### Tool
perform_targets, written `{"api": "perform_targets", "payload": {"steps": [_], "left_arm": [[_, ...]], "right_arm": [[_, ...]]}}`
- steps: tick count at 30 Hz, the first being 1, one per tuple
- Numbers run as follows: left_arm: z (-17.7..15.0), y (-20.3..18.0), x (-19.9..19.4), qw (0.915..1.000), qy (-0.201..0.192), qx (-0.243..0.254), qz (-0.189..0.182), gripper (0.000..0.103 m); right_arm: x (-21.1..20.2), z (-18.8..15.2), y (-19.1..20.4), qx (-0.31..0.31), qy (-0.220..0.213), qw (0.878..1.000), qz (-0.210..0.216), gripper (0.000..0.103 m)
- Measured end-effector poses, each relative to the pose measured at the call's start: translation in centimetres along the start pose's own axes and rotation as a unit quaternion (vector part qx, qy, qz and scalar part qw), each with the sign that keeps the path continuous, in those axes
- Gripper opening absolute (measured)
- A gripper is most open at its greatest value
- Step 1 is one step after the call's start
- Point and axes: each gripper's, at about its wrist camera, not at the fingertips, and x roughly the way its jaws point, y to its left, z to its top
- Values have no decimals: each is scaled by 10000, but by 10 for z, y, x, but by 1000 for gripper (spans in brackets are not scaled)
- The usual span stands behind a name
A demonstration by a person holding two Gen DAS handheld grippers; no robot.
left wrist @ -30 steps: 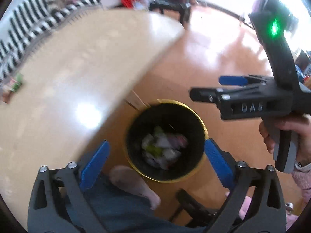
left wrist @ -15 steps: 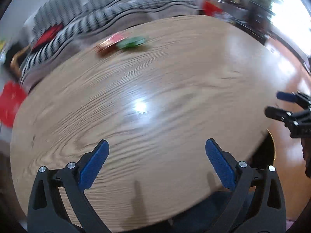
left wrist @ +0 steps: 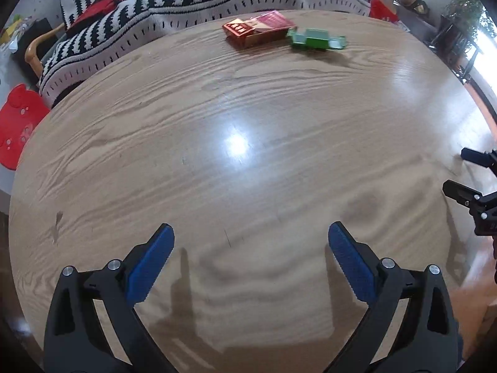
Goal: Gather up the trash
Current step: 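Move both open grippers back toward the red box and green box, then grasp the red cigarette box with the left gripper while the right gripper grasps the green box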
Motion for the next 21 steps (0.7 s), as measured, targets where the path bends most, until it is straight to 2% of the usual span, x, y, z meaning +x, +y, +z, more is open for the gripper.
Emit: {"api": "perform_targets", "payload": {"steps": [2,4,9,14,19,21], "left_arm": [[12,5,11,10000,91,34,-13,96],[28,11,21,9997,119,37,-226,97],[69,22,35,9990,3,307,-324,97],[104,35,55,9959,-424,643,-473,98],[155,44,76,9929,-295,982,-607,98],[173,46,84,9920,-361,1036,-626,98]], "right_arm": [[7,15,3,-130,-19,9999,23,98],[16,34,6,-267,13,9996,95,98],[38,80,21,-870,-56,9954,391,98],[58,118,32,-1425,-180,9872,695,98],[77,158,39,-1642,-133,9831,799,98],[85,176,40,-1719,-108,9815,837,98]]}}
